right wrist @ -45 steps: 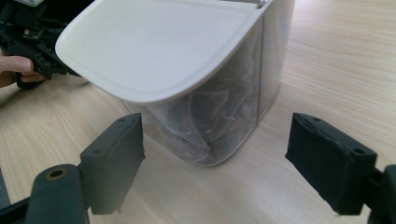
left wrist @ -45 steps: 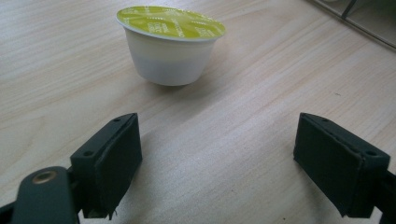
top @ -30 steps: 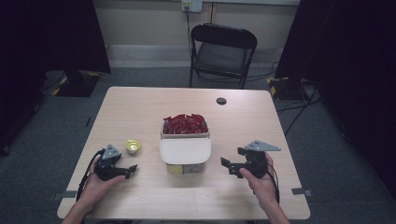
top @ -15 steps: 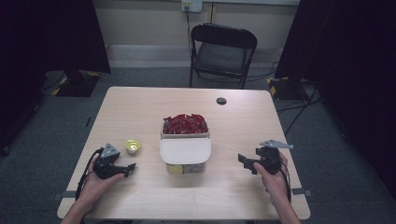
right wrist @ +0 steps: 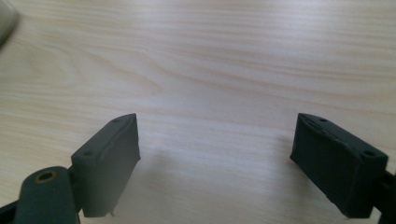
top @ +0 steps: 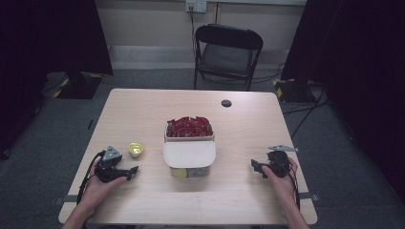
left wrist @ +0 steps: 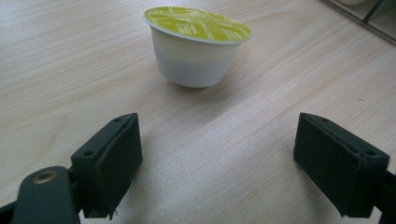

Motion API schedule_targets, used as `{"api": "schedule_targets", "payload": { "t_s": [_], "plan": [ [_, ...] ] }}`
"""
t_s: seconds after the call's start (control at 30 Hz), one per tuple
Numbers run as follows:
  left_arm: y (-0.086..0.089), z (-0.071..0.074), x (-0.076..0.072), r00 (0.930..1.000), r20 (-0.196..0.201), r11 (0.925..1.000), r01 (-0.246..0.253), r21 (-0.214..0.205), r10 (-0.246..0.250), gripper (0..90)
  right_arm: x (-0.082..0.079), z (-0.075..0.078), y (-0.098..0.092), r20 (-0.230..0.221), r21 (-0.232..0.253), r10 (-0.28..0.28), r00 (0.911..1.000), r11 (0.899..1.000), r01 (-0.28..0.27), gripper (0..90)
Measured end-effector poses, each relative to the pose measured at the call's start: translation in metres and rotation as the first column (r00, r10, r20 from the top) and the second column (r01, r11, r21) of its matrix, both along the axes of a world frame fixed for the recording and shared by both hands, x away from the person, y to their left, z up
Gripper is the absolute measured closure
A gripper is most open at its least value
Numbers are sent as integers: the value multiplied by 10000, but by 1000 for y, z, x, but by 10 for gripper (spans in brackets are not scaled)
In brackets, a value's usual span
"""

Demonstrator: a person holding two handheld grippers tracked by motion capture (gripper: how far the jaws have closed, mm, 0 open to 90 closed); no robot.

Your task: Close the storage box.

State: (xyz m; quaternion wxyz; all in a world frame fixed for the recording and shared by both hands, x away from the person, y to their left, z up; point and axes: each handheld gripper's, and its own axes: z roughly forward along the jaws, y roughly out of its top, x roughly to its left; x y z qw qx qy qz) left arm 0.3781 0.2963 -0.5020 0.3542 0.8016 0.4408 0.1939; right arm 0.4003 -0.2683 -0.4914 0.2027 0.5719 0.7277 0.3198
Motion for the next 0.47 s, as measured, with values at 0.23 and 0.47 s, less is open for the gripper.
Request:
{"api": "schedule_targets", "payload": {
  "t_s": [0.23, 0.47],
  "plan": [
    [0, 0, 0, 10000, 7, 10000, 7, 13, -7, 148, -2, -8, 4, 594, -709, -198, 9980, 9972, 240, 119],
    [0, 0, 0, 10000, 2, 10000, 20, 33, -20, 148, -2, -9, 5, 683, -688, -233, 9974, 9972, 280, 112]
  ]
}}
